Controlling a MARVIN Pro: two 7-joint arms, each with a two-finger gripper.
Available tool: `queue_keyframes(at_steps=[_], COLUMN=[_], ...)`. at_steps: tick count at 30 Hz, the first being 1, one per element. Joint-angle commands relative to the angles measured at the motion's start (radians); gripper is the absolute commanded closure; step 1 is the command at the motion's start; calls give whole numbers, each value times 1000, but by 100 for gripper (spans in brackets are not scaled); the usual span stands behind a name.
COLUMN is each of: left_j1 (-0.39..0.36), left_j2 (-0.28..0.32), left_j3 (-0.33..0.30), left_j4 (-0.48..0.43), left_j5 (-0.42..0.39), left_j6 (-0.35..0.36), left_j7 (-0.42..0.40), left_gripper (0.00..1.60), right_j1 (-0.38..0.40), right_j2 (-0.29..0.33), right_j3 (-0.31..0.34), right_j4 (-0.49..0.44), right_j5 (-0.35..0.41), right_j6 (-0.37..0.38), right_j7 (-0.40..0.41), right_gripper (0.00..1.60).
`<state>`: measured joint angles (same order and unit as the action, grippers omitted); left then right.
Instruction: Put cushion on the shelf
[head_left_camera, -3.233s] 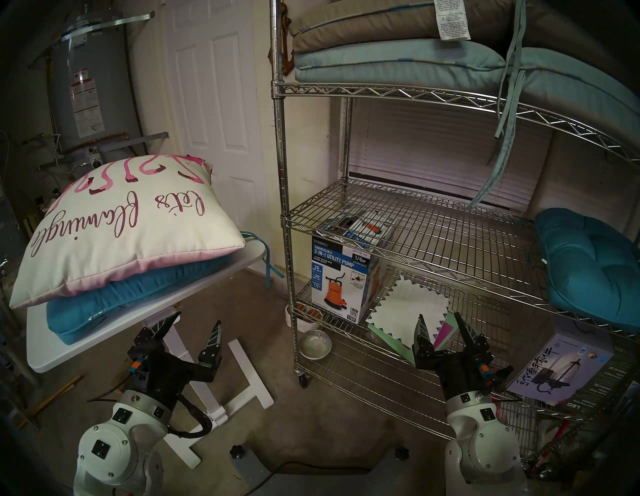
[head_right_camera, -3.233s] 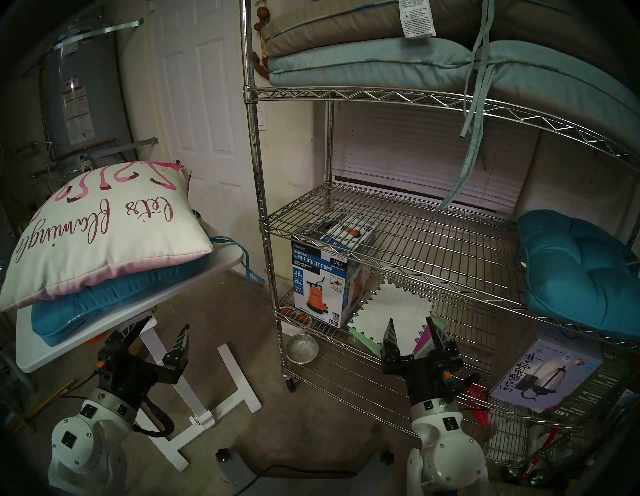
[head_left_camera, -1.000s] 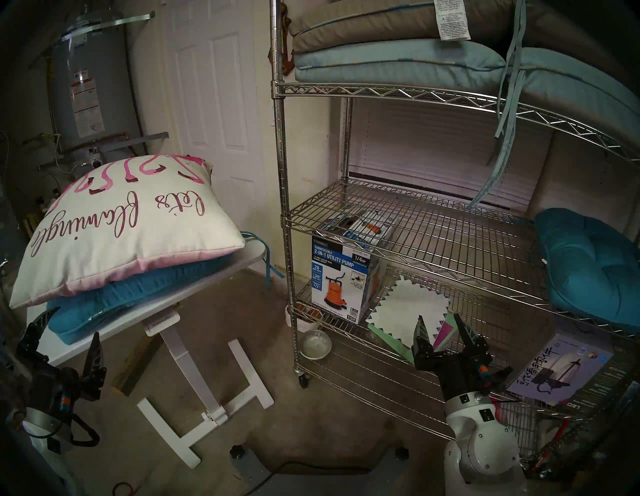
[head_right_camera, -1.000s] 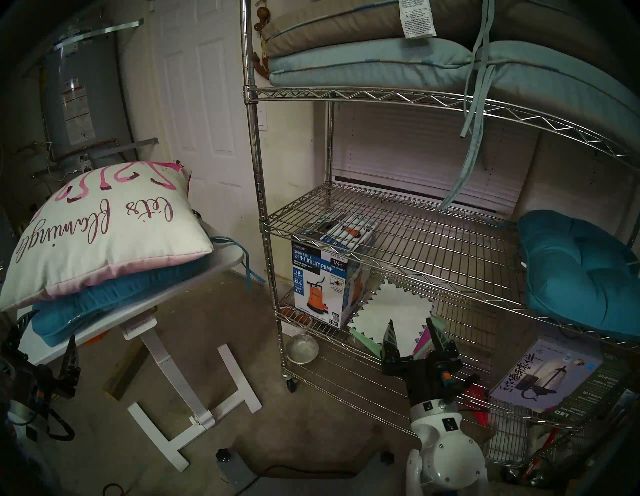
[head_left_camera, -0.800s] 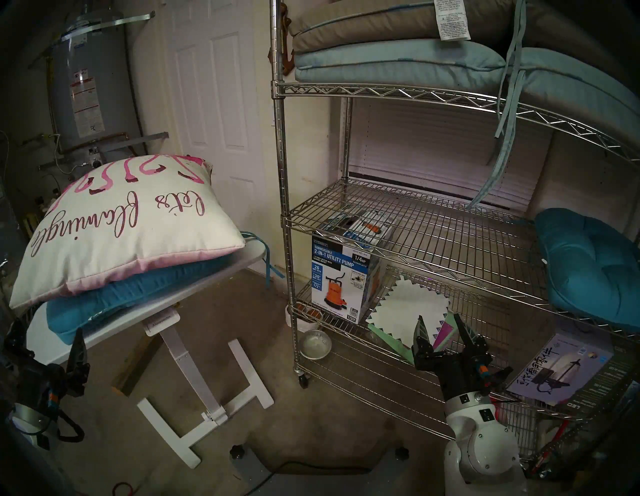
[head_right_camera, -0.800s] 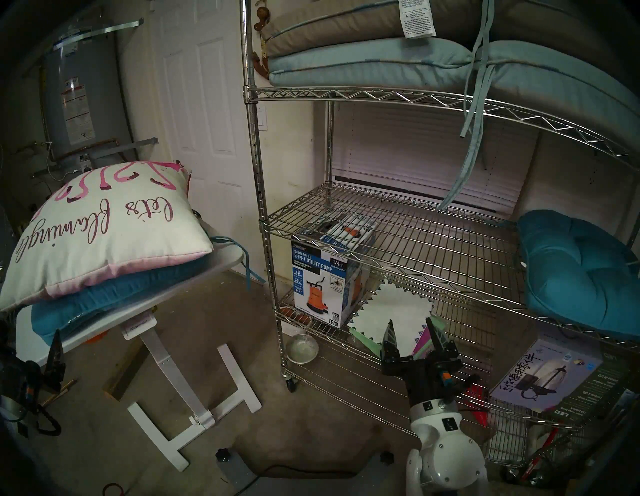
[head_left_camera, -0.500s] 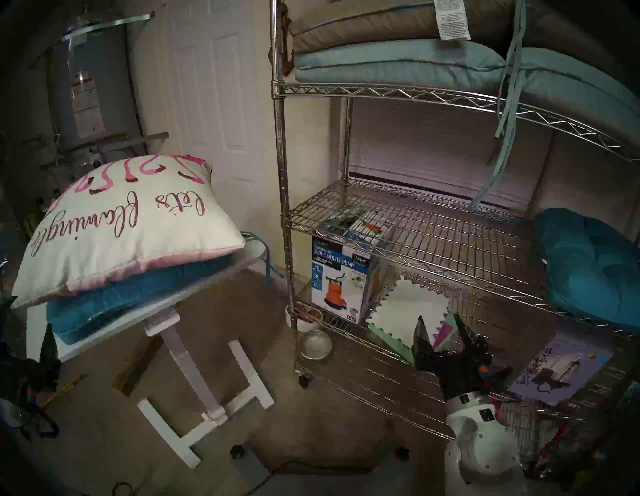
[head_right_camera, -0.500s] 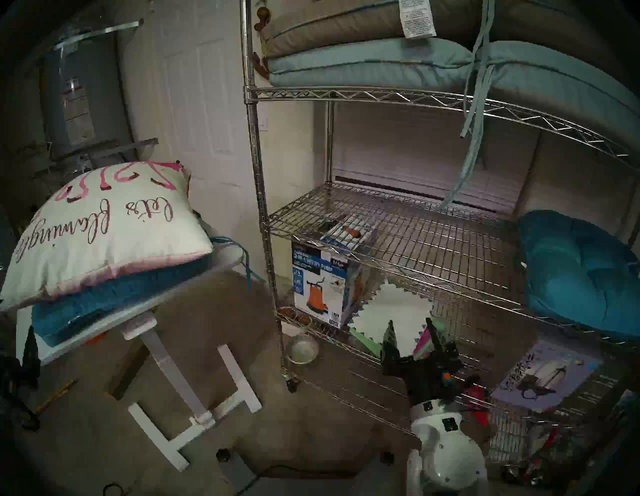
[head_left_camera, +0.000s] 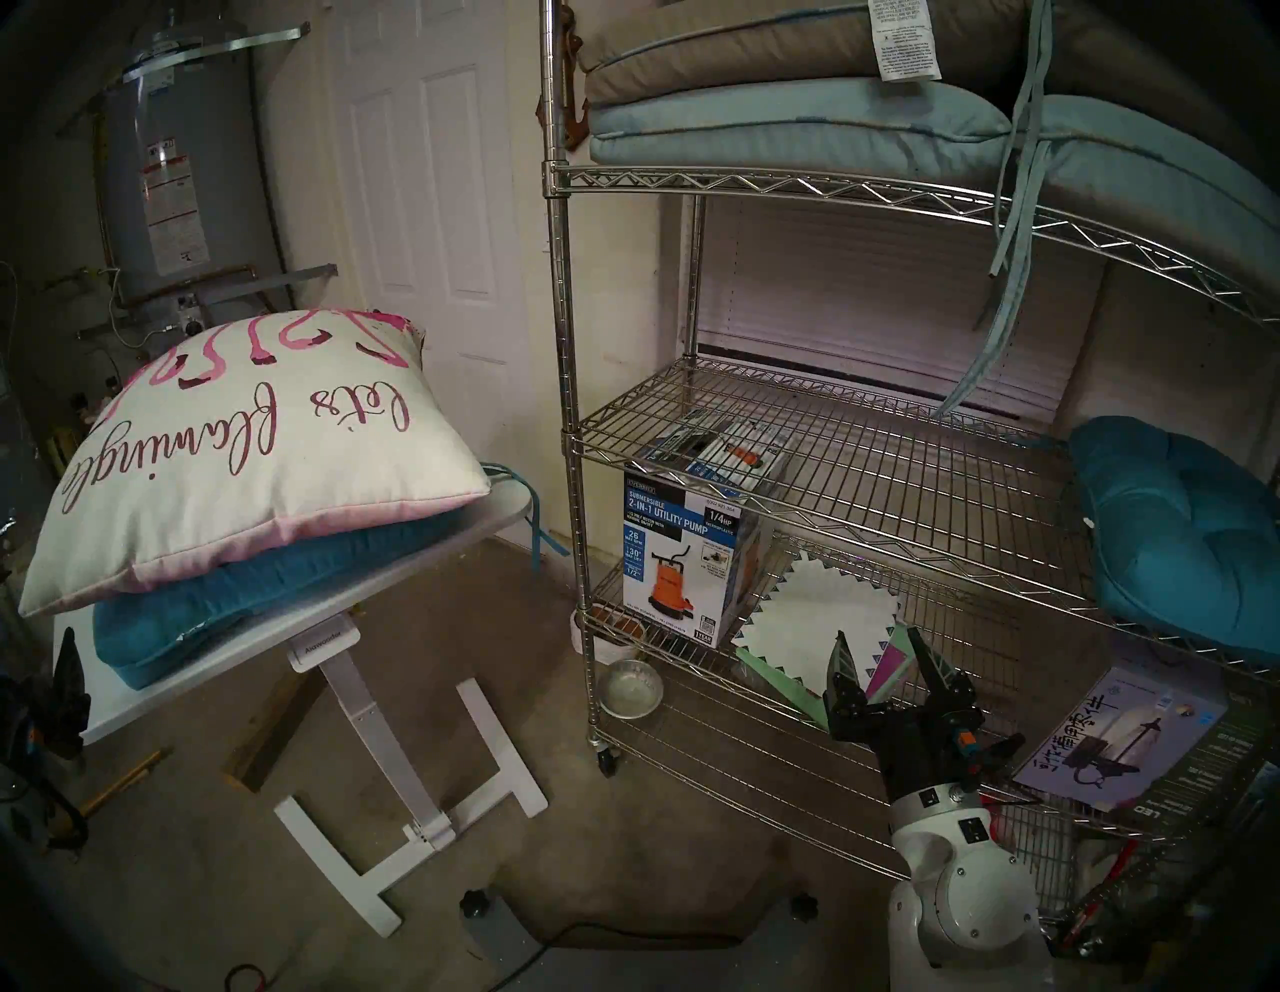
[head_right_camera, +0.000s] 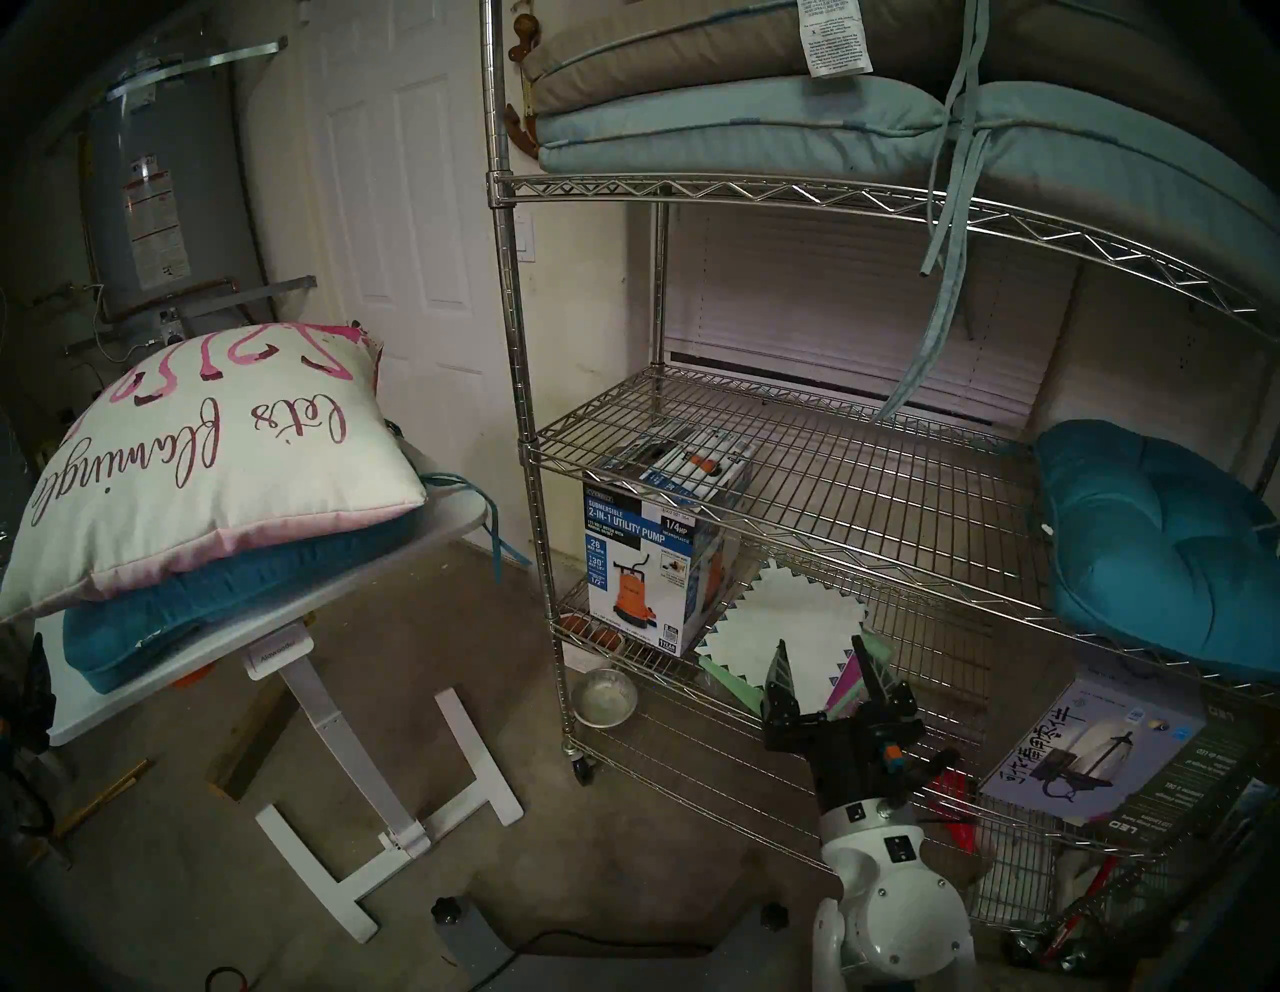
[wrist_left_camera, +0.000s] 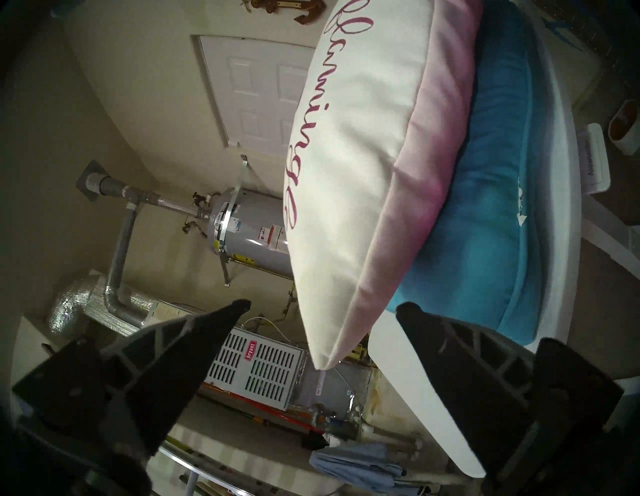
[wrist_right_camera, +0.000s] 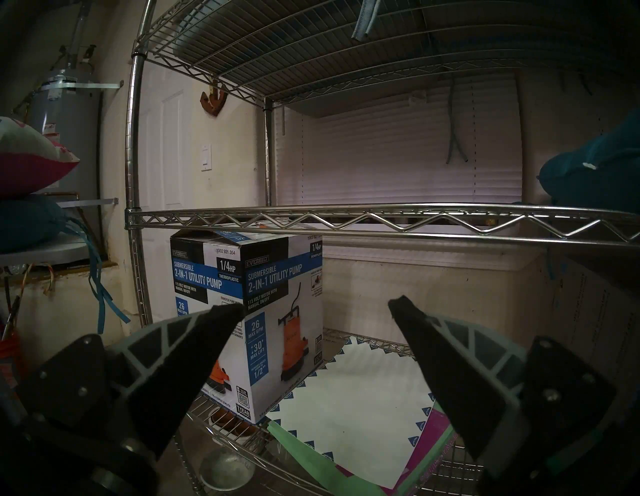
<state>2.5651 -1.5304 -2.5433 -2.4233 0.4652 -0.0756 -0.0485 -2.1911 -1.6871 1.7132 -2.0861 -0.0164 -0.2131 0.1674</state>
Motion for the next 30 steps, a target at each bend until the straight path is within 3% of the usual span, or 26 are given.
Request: queue_keyframes(at_steps=[1,10,14,25,30], left_j1=[-71,-113,-98,-74,-64], left_j2=[108,176,182,170,152], left_j3=[18,16,-1,8,29], left_j4=[-20,-20,-20,-20,-20], left_j5=[18,116,175,254,285], left_j6=[113,283,307,147,118], left_j7=[-67,-169,-183,-88,-62], left_gripper=[0,0,0,0,0], right_j1=[4,2,2,2,2], right_j2=[2,2,1,1,1], right_j3=[0,0,0,0,0], right_j4=[-22,-24,-24,-24,-25], right_j5=[0,0,0,0,0], right_j6=[-5,-5,-4,-5,-4], right_j7=[1,1,1,1,1], right_gripper=[0,0,0,0,0])
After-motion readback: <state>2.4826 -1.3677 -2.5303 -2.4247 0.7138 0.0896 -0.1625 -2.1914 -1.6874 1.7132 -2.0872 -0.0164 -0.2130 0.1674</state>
